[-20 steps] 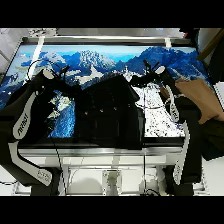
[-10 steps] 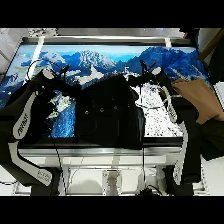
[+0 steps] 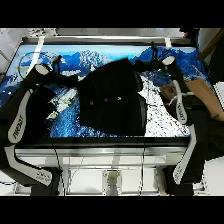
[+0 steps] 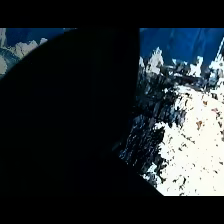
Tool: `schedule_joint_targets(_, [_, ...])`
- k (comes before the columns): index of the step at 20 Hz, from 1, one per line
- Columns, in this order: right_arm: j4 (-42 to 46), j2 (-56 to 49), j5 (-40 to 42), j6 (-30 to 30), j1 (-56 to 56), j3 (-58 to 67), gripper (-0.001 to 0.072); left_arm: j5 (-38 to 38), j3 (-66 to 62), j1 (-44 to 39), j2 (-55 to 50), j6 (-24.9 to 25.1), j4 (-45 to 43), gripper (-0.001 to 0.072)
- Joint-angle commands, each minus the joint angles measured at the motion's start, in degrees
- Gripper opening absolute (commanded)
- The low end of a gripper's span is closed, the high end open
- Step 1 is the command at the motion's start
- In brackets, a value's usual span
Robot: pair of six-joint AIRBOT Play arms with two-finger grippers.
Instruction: Fold the clothes and pants, and hang the long-sleeved shirts on hangers.
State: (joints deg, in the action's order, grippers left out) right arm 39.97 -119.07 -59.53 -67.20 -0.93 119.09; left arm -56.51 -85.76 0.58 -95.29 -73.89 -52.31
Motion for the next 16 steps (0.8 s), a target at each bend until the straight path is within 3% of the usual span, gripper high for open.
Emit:
schedule_joint_targets(1, [10.4,7.6,-10.8,2.4,1.1,0.0,0.0012,1.2,-0.7,0.3,6.0,0.9,0.5,0.0022])
schedule_joint_targets(5, [15.3,12.5,-26.3,3.5,0.5,-1.9,0.0011,-4.9,0.0,-1.7,12.2,2.0,-2.7,0.0021])
schedule_joint_targets(8, [17.2,15.2,-26.5,3.7,-1.2,-8.9,0.0009,-6.6,6.4,-4.7,14.3,1.9,-8.5,0.0020])
schedule_joint_targets(13, [22.7,22.0,-25.8,3.7,-5.8,-20.8,0.0008,2.6,21.4,-5.8,17.6,1.9,-14.7,0.0020])
schedule_joint_targets(16, [24.1,29.3,-25.2,2.7,-6.6,-28.6,0.0008,3.5,25.8,-6.1,18.5,2.4,-20.2,0.0020])
